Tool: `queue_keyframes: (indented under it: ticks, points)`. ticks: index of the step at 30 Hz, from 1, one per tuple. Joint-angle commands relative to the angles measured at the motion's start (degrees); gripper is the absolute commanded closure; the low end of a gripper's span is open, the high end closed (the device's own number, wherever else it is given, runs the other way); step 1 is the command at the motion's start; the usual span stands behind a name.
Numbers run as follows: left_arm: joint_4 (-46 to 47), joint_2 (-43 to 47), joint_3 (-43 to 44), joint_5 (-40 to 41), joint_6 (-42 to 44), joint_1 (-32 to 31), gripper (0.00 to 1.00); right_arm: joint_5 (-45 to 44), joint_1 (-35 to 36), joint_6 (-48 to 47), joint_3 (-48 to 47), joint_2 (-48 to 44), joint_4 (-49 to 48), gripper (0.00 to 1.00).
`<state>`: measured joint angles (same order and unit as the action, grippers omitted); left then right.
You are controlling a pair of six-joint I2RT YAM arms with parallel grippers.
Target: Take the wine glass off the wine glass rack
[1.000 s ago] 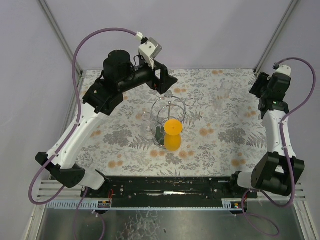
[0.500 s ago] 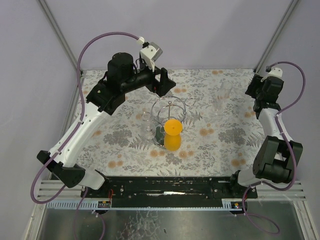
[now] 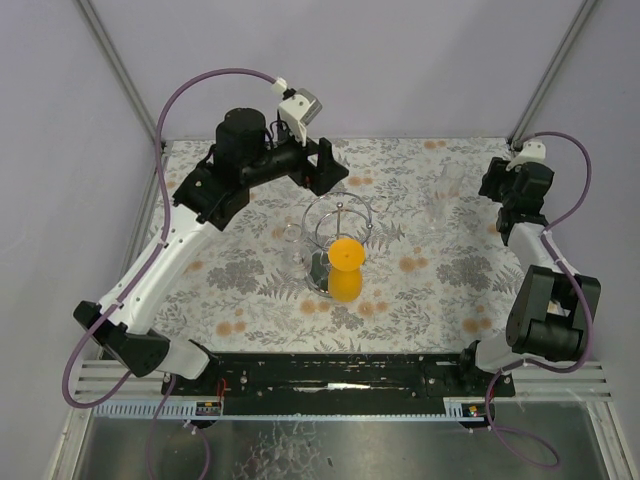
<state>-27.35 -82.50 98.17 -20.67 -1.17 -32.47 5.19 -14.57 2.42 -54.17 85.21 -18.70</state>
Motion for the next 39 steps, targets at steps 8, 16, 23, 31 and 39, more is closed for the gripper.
queue_keyframes:
  ticks: [8,16,23,31,39]
  points:
    - [3.4,4.0,-4.0,-1.1,-2.2,0.9,0.19,0.5,3.7,-4.5,1.3,0.6,-10.4,0.54]
    - [4.2,5.9,-6.7,-1.6,-2.2,1.3,0.19,-0.6,3.8,-3.1,3.4,-1.2,-9.7,0.33]
    - [5.0,5.6,-7.2,-2.7,-3.1,1.5,0.19,-2.2,3.8,-2.9,5.7,-5.1,-8.9,0.03]
    - [5.3,5.9,-7.1,-1.9,-4.8,2.3,0.19,-4.8,3.8,-1.4,4.1,-12.3,-6.3,0.01]
    - [4.9,7.5,-7.2,-0.1,-14.2,7.8,0.2,-11.6,3.7,2.3,-4.2,-22.8,7.2,0.01]
